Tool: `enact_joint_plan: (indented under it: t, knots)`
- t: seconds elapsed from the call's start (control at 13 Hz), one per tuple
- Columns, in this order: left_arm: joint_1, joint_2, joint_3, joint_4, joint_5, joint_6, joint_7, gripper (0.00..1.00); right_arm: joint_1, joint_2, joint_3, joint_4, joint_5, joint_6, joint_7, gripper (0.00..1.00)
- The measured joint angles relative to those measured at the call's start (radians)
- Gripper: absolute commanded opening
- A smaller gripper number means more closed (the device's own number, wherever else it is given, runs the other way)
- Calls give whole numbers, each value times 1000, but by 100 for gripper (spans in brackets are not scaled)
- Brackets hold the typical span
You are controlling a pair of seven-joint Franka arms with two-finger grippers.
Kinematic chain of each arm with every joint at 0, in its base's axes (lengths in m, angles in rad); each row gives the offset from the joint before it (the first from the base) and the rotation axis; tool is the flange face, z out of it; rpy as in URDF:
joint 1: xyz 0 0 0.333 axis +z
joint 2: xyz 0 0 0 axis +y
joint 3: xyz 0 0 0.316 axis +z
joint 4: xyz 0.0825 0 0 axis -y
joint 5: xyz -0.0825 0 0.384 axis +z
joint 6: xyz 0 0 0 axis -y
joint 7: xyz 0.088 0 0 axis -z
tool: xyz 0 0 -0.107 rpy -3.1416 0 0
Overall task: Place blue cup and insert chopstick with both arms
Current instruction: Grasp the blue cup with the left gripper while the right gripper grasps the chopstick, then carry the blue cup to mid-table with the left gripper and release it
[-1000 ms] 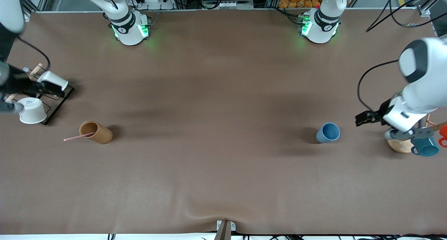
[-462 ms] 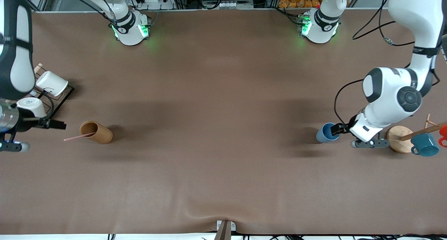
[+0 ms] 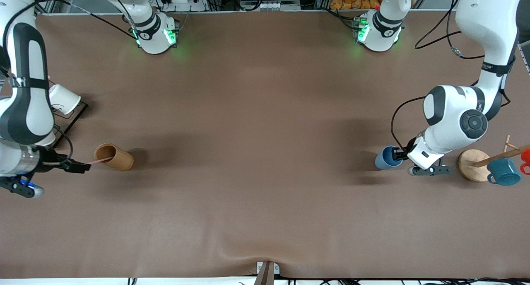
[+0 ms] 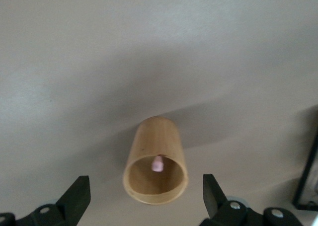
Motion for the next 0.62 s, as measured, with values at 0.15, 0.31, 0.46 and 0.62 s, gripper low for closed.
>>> enact_joint_plan:
  t: [0.15, 0.31, 0.46, 0.62]
  knots:
    - [-5, 5, -1, 0, 0, 3, 2, 0, 0, 23, 1, 1, 34, 0, 8, 100]
    - [-23, 2, -10, 5, 0, 2, 3, 0, 0, 50, 0, 1, 38, 1, 11, 100]
    - [-53, -15, -54, 22, 0, -29, -29, 0, -2, 66, -1, 2, 42, 5, 11, 100]
    - [-65, -40, -155, 47, 0, -93, -116, 0, -7, 68, -2, 4, 44, 6, 11, 100]
